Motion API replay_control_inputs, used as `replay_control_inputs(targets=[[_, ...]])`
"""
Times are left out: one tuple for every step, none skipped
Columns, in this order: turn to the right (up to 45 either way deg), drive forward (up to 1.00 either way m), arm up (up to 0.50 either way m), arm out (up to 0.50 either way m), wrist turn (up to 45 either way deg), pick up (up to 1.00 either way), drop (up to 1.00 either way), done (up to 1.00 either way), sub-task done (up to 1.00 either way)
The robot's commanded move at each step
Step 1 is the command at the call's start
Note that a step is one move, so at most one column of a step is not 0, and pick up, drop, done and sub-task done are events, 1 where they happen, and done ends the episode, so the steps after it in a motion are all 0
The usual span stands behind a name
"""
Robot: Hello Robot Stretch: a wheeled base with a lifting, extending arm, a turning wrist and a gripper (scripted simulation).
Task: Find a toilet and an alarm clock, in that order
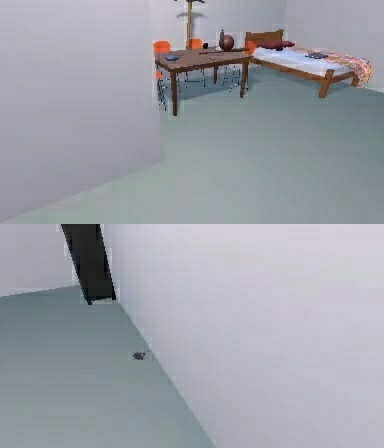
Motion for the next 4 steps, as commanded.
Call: replay_control_inputs(targets=[[-45.0,0.0,0.0,0.0,0.0,0.0,0.0,0.0,0.0],[-45.0,0.0,0.0,0.0,0.0,0.0,0.0,0.0,0.0],[-18.0,0.0,0.0,0.0,0.0,0.0,0.0,0.0,0.0],[0.0,1.0,0.0,0.0,0.0,0.0,0.0,0.0,0.0]])
